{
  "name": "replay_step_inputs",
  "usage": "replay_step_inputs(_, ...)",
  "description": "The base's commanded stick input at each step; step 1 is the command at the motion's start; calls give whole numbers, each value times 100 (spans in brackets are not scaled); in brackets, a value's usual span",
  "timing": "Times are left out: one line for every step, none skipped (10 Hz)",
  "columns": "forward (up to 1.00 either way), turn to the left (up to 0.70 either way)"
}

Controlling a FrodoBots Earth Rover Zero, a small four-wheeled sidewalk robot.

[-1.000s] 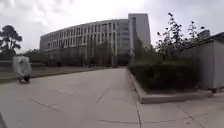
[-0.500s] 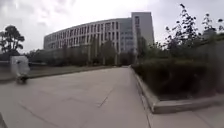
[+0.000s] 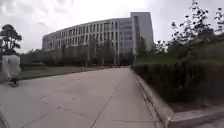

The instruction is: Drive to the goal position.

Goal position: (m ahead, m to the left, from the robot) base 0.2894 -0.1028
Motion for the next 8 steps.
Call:
replay_step_inputs(70, -13)
replay_step_inputs(70, -13)
replay_step_inputs(70, -13)
replay_step_inputs(70, -13)
replay_step_inputs(70, -13)
replay_step_inputs(70, -13)
replay_step_inputs(70, -13)
replay_step_inputs(70, -13)
